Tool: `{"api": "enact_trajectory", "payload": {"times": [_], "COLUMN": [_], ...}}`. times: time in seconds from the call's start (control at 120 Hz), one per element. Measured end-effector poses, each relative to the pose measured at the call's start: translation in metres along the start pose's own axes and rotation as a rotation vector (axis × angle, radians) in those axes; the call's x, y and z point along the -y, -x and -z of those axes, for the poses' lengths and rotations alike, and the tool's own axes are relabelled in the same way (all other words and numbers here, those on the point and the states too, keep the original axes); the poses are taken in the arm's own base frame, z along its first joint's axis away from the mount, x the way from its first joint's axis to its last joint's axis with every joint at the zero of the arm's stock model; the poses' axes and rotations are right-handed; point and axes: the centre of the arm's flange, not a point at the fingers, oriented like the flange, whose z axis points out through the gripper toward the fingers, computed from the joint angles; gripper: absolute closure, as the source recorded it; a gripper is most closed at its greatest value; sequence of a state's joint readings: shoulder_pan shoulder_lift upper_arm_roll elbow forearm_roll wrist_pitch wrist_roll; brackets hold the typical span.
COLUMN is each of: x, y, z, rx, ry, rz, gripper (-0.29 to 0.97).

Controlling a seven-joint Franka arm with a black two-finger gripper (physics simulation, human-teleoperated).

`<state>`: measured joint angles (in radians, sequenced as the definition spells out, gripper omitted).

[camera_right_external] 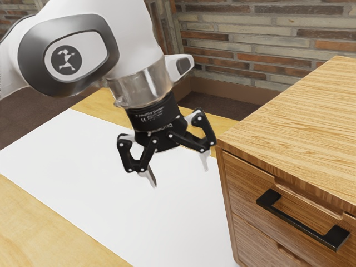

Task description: Pull the drawer handle with one arm to open the drawer

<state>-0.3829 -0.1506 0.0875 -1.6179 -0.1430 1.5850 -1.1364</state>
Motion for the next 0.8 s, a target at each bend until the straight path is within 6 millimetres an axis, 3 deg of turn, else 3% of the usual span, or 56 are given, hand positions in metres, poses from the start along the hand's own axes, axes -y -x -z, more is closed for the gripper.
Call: {"api": "enact_trajectory", "payload": {"times": [0.05,0.133,0.183,0.225,0.3,0.392,0.45,0.592,0.8], "x": [-0.009,-0.015,-0.015,0.002,0.034,0.083,0.096,0.076,0.037], "y": [0.000,-0.001,-0.007,-0.013,0.004,0.044,0.069,0.124,0.152], "z": [-0.004,-0.033,-0.032,-0.031,-0.027,-0.015,-0.007,-0.009,-0.014], "rx": [-0.008,-0.011,-0.025,-0.049,-0.070,-0.063,-0.067,-0.033,-0.018], "ry": [0.037,0.075,0.121,0.143,0.187,0.265,0.307,0.332,0.339], "rz": [0.030,0.060,0.082,0.129,0.181,0.175,0.157,0.066,0.030], "gripper": [0.00,0.01,0.03,0.03,0.02,0.01,0.01,0.00,0.00]}}
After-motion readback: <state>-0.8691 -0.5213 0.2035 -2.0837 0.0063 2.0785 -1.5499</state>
